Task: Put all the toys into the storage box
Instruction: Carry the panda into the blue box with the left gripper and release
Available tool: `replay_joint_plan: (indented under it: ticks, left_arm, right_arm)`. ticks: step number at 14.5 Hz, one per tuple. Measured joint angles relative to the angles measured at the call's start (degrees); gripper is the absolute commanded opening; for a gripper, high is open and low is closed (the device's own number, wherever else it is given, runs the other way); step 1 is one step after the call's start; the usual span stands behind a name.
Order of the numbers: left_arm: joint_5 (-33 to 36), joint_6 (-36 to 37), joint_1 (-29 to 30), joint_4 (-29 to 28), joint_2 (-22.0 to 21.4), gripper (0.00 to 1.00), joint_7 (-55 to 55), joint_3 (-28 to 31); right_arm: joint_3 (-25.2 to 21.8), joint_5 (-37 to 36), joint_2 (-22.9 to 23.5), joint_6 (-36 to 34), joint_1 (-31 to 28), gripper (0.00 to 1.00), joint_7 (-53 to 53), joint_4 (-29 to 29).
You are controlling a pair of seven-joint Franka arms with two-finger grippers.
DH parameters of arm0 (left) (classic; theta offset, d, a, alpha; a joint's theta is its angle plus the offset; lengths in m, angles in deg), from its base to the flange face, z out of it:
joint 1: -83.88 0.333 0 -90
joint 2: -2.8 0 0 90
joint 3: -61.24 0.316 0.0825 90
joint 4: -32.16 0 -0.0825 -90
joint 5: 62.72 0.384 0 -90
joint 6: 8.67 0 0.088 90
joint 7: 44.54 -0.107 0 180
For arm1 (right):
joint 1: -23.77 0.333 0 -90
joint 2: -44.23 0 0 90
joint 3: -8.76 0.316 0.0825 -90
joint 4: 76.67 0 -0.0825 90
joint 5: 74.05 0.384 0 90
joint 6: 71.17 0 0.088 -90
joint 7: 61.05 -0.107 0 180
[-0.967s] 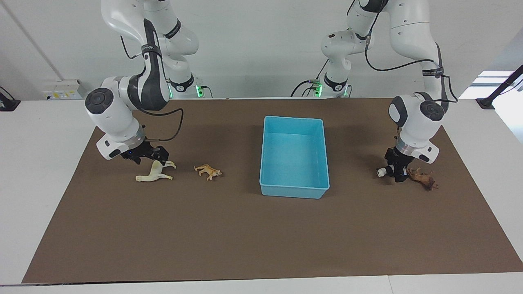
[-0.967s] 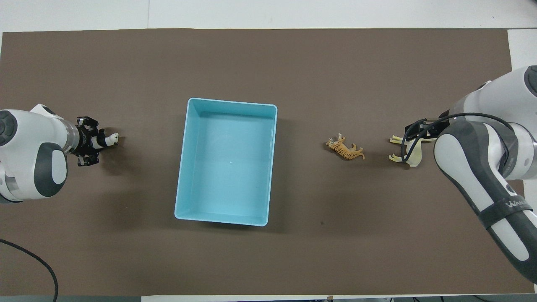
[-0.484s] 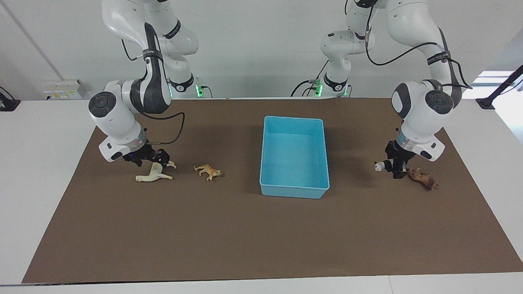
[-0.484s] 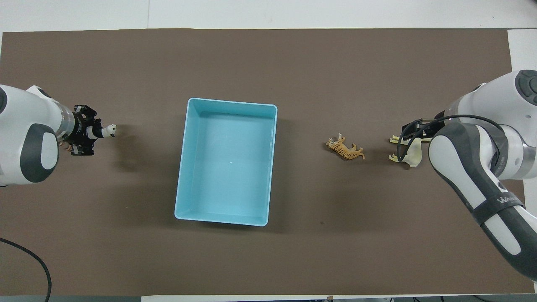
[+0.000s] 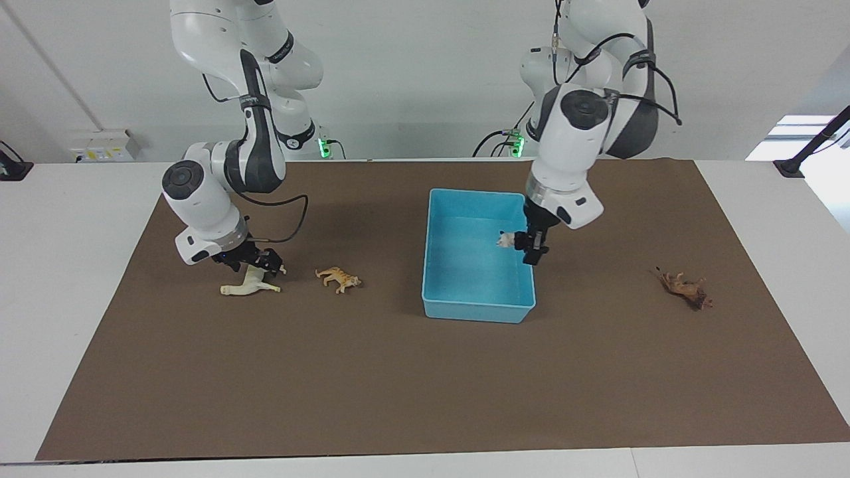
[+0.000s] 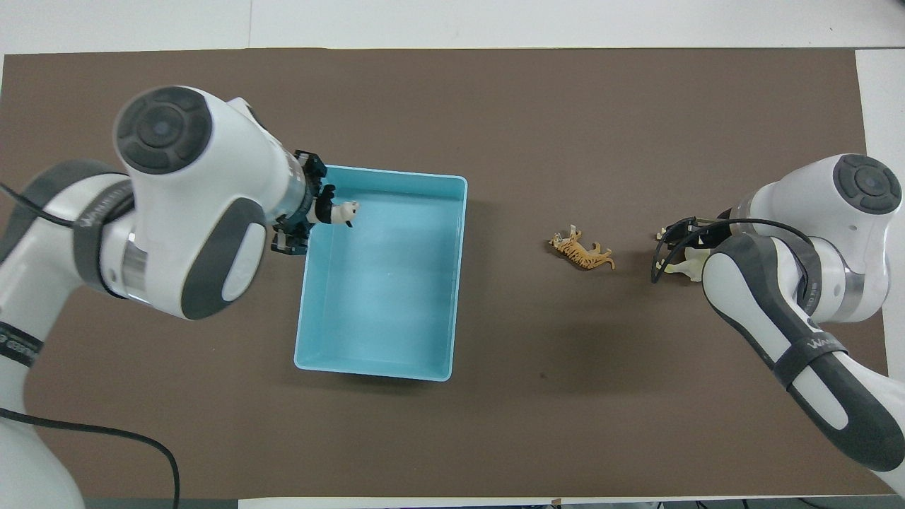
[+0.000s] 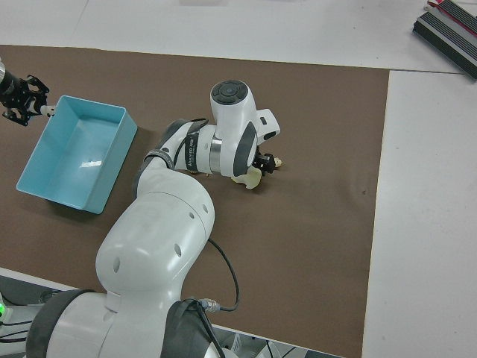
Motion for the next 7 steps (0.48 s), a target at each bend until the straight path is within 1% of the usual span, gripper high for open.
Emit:
replay_joint_plan:
  ticks: [1,2,3,4,6,7]
  left_arm:
    - [0.0,-2.8,-1.7,-3.3,-0.8,0.8,0.1,0.0]
    - [0.0,-4.8,-2.7,-6.5,-1.8,1.0,0.1,0.0]
    - [0.0,-6.0,-3.1,-8.9,-2.7,1.0,0.1,0.0]
    - [0.0,-6.5,-3.1,-10.1,-3.5,1.0,0.1,0.2]
    - [0.0,-6.6,-3.1,-10.0,-4.5,1.0,0.0,0.8]
    - [0.0,-6.3,-3.0,-9.8,-5.0,1.0,-0.1,1.1]
  right_arm:
    - [0.0,0.0,0.0,0.4,-0.1,0.76,0.0,0.2]
    - [0.0,0.0,0.0,0.9,-0.2,0.62,0.0,0.3]
    - [0.0,0.0,0.0,1.3,-0.3,0.46,0.0,0.5]
    - [0.0,0.0,0.0,1.4,-0.3,0.32,0.0,0.6]
    - [0.0,0.0,0.0,1.5,-0.3,0.05,0.0,0.8]
    - [0.0,0.0,0.0,1.5,-0.3,0.0,0.0,0.8]
